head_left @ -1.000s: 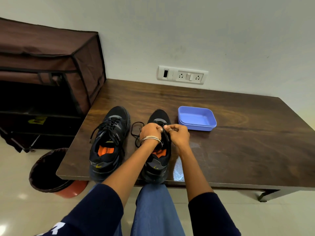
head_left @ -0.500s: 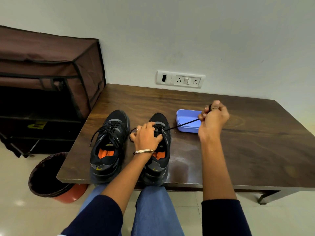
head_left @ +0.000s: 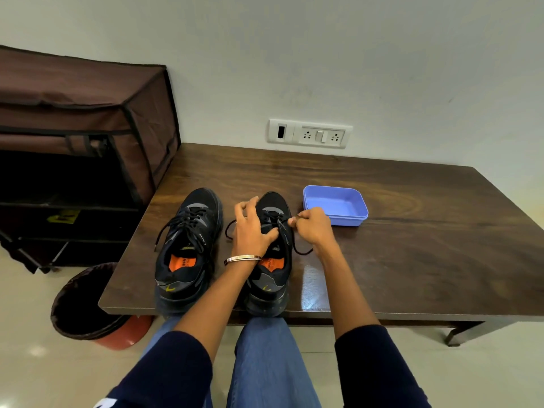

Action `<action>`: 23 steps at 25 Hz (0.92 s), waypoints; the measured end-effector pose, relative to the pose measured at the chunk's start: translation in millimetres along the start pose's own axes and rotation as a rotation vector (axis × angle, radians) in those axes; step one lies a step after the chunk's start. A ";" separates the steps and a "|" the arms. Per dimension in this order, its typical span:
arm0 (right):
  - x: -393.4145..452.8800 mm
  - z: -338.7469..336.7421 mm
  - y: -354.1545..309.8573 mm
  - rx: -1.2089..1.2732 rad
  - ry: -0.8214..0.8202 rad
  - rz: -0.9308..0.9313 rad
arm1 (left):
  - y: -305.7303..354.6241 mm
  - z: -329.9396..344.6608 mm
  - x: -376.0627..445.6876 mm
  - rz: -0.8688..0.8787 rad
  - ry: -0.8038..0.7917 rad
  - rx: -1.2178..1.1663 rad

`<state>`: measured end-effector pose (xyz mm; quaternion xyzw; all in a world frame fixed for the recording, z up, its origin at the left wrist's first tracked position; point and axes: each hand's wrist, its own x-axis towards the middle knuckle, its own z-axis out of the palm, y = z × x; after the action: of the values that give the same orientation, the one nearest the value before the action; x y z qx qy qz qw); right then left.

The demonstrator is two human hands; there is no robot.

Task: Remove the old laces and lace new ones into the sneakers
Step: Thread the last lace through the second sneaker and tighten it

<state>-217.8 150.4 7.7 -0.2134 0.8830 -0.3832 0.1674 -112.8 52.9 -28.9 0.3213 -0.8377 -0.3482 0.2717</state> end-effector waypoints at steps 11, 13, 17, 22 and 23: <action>-13.9 -25.5 -14.0 0.602 0.171 0.082 | -1.0 1.5 -1.2 -0.010 -0.015 0.021; -2.5 -6.3 -1.4 0.067 0.049 -0.023 | 0.0 0.5 -2.0 0.003 0.006 0.026; 4.7 8.3 -0.5 -0.114 -0.025 -0.006 | 1.0 -1.6 -3.7 0.029 0.070 0.031; -4.5 -39.1 -22.6 0.705 0.313 0.086 | 0.3 -3.3 -5.1 0.017 0.082 0.011; -5.9 -45.7 -23.6 0.731 0.375 0.053 | 1.3 -2.7 -5.6 0.014 0.079 0.007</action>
<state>-227.9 166.4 55.8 -0.0434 0.7090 -0.6995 0.0781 -107.8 56.6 -27.5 0.3300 -0.8297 -0.3305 0.3057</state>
